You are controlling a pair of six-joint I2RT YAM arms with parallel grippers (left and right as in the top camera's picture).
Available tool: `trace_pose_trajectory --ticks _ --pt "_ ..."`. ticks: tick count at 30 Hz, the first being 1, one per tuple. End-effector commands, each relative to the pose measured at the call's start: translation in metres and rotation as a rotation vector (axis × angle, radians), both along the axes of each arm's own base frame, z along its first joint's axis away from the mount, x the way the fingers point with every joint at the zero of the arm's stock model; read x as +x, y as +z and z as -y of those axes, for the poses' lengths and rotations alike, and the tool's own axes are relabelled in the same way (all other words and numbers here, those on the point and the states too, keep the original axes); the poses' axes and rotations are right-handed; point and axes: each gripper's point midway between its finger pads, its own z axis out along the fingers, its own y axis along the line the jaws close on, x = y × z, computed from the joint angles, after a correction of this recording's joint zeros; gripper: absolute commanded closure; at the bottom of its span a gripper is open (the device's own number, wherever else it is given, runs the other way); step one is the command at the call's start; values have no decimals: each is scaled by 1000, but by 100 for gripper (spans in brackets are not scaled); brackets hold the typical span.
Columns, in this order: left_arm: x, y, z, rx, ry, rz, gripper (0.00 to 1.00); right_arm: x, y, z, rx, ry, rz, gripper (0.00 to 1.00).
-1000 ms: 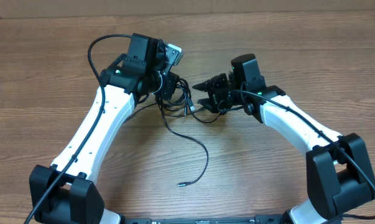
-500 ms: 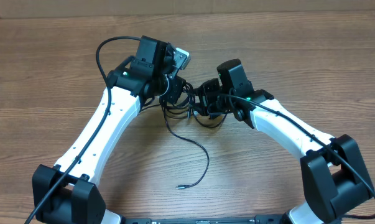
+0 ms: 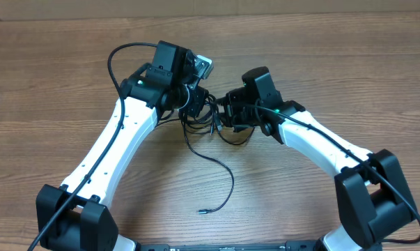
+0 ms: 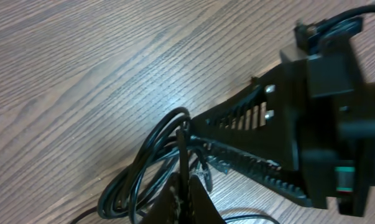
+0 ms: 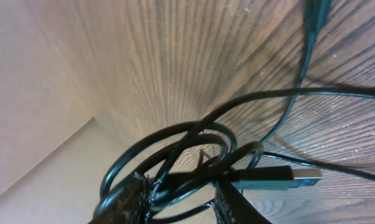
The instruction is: Untangle cables
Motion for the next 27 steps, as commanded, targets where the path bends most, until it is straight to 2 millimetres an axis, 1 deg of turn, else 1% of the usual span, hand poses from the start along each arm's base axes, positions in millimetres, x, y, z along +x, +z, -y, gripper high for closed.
trace_pose_trajectory --ticks 1,9,13,17,27 --pt "-4 9 9 -45 -11 -4 96 0 -6 -2 4 -29 -29 69" --pt "-5 9 10 -59 -7 -14 96 8 0 -4 18 -42 7 69" --pt "-6 10 13 -72 -17 -19 96 9 1 -5 20 -43 14 74" --pt "-6 10 13 -73 -17 -19 96 7 1 -7 20 -36 15 75" --pt "-11 10 21 -73 -38 -19 96 9 3 -10 27 -33 28 74"
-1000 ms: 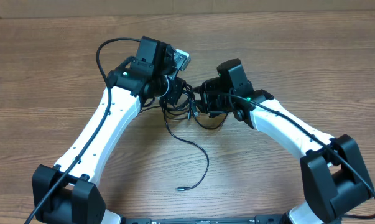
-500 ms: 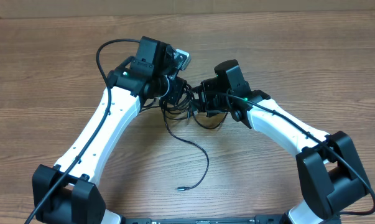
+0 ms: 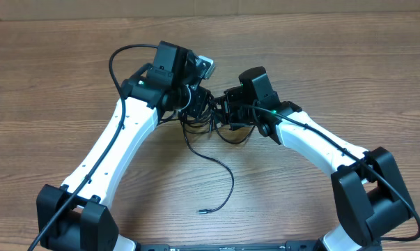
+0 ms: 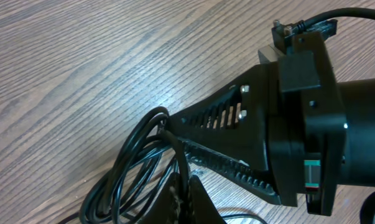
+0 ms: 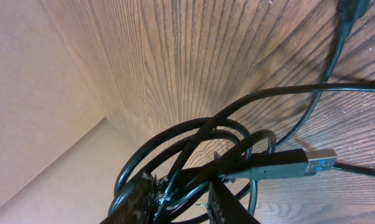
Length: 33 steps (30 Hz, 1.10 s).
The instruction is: Untangle cables
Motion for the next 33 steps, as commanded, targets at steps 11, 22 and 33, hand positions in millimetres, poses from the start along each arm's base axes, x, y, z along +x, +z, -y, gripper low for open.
trace_pose_trajectory --ticks 11,22,33 --pt "-6 8 13 -37 -31 1 96 -2 -4 -7 -39 -13 24 73" --pt "-5 8 12 -30 -25 4 96 2 -9 -3 -127 -3 92 96" --pt "12 8 -4 22 110 41 96 -28 -56 26 -331 6 -47 96"
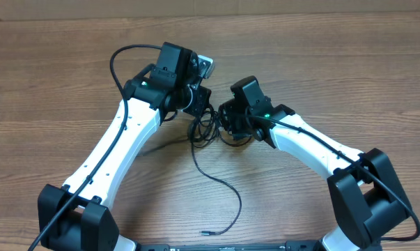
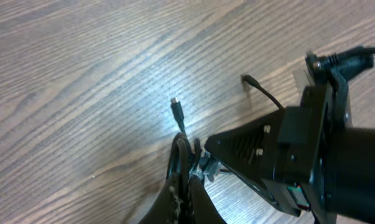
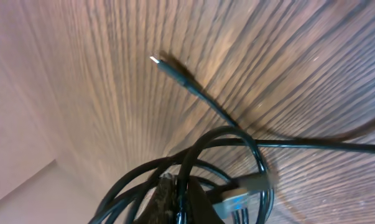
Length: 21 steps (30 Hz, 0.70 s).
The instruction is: Untangle cables
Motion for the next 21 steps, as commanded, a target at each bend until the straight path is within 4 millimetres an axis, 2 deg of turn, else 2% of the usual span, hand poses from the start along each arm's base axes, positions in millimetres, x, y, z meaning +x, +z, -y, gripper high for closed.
trace_pose_trajectory --ticks 1,4,9,16,18,21 --pt "6 9 1 -13 38 29 96 -8 -23 3 -75 17 -19 96" --pt "7 9 -1 -8 52 29 96 -18 -33 4 -96 27 -45 96" --pt "18 7 -20 57 180 54 96 -29 -48 15 -142 43 -68 96" --pt "19 12 -9 -8 165 51 96 -34 -60 32 -218 10 -73 96" --pt "17 13 -5 -27 149 42 96 -32 -59 32 -216 10 -67 96" --pt "12 8 -7 -10 142 20 96 -25 -52 19 -189 113 8 96"
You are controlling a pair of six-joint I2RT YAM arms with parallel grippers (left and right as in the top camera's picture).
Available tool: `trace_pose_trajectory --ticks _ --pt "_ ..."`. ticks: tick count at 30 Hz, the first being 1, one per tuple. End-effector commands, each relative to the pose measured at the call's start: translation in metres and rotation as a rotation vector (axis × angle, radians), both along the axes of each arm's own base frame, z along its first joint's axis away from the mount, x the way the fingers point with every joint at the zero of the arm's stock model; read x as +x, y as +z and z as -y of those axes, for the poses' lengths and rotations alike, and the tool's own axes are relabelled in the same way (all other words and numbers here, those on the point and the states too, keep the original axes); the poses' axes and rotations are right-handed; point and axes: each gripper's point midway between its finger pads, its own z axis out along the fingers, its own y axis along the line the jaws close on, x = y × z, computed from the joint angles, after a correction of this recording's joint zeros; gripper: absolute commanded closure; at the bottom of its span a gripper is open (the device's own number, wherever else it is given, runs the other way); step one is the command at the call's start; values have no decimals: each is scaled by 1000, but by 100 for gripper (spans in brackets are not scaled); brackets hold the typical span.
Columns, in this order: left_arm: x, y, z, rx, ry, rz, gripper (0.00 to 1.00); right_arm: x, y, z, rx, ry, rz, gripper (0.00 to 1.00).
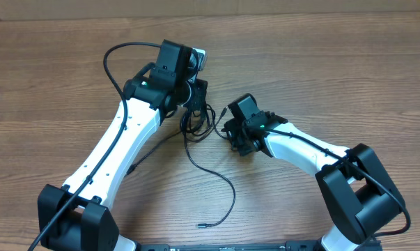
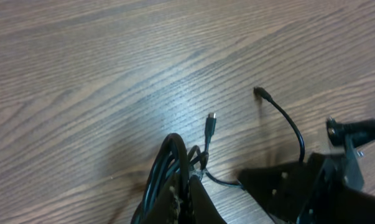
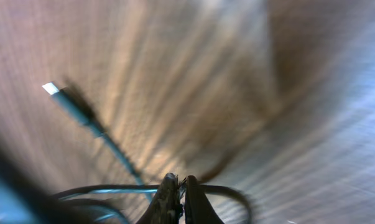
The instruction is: Untangle cables
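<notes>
A tangle of thin black cables (image 1: 193,117) hangs from my left gripper (image 1: 196,95), which is shut on the bundle (image 2: 168,163) at the bottom of the left wrist view. Two loose plug ends (image 2: 210,119) lie on the wood beyond it. My right gripper (image 1: 230,130) sits just right of the tangle, shut on a single black strand (image 3: 106,189); that view is blurred, and a plug tip (image 3: 52,89) shows beyond. One long cable tail (image 1: 230,187) trails toward the front edge.
The wooden table (image 1: 349,70) fills the view. Another strand (image 1: 154,148) runs from the bundle toward the lower left, beside the left arm. The right arm's black wrist (image 2: 311,190) shows at the lower right of the left wrist view.
My left gripper has risen a little toward the back with the bundle. The right gripper now sits lower and further right, holding one strand instead of a coil. The grippers are further apart.
First both grippers met at the tangle, the left shut on it and the right's fingers open around a coil. Later the right was still open on the coil. Then it was shut on the cables, and now it holds one strand apart from the bundle.
</notes>
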Motion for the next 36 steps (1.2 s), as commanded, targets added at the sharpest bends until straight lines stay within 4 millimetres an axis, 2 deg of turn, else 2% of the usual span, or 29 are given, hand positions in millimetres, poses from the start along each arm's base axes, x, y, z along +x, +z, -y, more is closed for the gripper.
trace_pose_trajectory --ticks 1,3,6,8,12,15,19,21,30,36 --pt "-7 3 4 -12 -22 -16 96 7 2 -9 6 122 71 96" --pt "-10 1 3 10 -47 -20 96 12 11 -20 77 195 103 96" --pt "-13 -2 2 36 -90 -22 96 21 28 -35 207 291 156 78" --pt "-14 -3 2 45 -104 -22 96 23 33 -33 263 293 141 74" --pt "-16 -6 9 20 -136 -34 96 27 36 -26 303 269 122 73" --pt "-21 -4 21 -34 -200 -42 96 23 38 -30 359 209 65 66" --pt "-20 -3 23 -46 -204 -40 96 19 42 -36 432 125 -15 54" --pt "-21 -2 24 -55 -206 -43 96 19 43 -39 448 96 -31 51" --pt "-28 -1 31 -88 -239 -63 96 41 56 -46 458 61 86 51" --pt "-30 -3 29 -79 -247 -73 96 46 53 -41 435 13 94 52"
